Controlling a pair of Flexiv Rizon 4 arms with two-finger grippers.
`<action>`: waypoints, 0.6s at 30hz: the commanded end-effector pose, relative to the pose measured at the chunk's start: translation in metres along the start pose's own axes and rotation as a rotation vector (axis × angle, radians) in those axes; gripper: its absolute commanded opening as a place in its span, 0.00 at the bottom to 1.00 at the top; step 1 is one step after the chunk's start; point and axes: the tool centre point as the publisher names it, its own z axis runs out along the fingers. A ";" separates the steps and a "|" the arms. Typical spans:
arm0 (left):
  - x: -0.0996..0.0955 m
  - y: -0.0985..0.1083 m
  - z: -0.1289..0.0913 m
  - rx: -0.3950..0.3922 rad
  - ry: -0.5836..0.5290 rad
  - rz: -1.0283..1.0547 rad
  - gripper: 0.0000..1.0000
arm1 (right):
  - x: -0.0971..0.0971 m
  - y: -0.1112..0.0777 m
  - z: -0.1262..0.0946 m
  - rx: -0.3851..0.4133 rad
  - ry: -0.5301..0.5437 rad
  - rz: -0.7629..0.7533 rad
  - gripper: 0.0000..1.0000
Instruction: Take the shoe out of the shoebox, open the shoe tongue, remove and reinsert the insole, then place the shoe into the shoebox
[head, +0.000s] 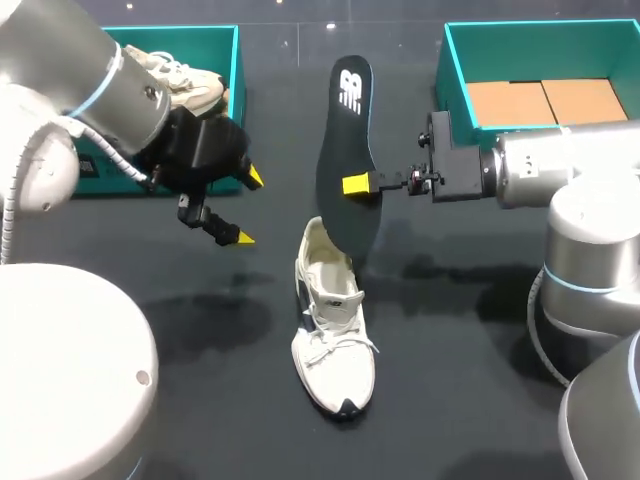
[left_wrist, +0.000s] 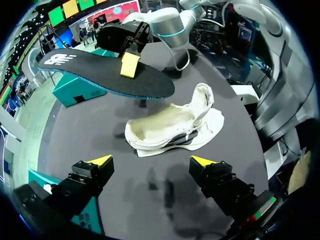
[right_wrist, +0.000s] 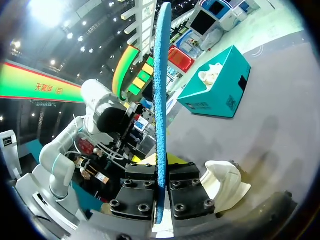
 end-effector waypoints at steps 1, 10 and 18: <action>-0.003 0.001 0.018 -0.038 0.055 -0.003 1.00 | -0.004 0.000 0.007 -0.016 0.021 -0.024 0.00; 0.005 0.011 0.032 0.005 0.110 0.058 1.00 | -0.014 -0.002 0.024 0.016 0.093 -0.058 0.00; 0.005 0.011 0.032 0.005 0.110 0.058 1.00 | -0.014 -0.002 0.024 0.016 0.093 -0.058 0.00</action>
